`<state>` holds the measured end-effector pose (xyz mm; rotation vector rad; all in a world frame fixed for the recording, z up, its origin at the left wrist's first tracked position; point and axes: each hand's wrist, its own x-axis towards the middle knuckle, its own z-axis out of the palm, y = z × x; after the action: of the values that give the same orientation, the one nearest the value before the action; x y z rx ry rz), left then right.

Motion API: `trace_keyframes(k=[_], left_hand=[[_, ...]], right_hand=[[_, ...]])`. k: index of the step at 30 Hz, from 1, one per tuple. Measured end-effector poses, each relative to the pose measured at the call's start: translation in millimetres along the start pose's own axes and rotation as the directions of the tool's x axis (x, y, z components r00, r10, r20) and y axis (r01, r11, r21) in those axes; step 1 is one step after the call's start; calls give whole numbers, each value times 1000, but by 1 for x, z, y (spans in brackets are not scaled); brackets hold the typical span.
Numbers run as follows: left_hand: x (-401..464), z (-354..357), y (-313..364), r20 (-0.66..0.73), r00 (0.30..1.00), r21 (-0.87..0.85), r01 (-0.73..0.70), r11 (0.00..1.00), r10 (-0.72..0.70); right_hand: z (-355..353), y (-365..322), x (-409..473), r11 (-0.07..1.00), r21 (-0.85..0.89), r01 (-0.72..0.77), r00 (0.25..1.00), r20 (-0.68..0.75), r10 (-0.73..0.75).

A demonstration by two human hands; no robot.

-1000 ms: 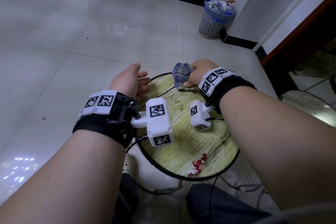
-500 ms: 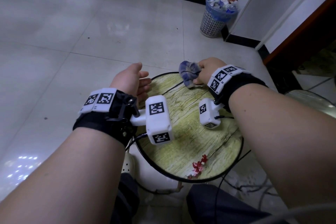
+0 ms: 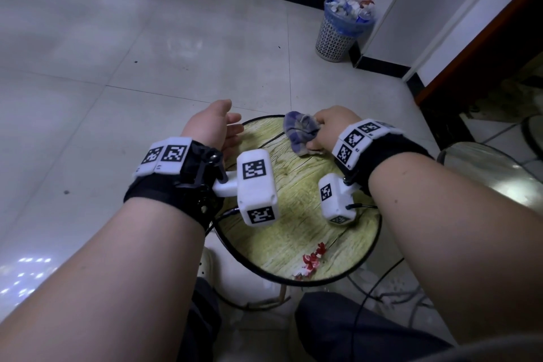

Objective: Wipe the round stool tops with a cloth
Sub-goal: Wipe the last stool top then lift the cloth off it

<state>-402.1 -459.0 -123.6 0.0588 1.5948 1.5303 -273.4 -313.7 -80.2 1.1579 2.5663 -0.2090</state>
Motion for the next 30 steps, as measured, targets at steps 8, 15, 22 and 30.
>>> trace_keyframes(k=[8,15,22,30], left_hand=[[-6,6,-1,15,1000,15,-7,1000,7],[-10,4,-2,25,1000,10,-11,1000,11],[-23,13,-10,49,999,14,-6,1000,6],[-39,12,-19,112,993,23,20,1000,-23]], right_hand=[[14,6,-27,995,102,-11,1000,-24,14],[28,12,-42,977,214,-18,997,-68,33],[37,16,-62,969,245,-24,996,-74,43],[46,21,-90,959,282,-40,997,-51,57]])
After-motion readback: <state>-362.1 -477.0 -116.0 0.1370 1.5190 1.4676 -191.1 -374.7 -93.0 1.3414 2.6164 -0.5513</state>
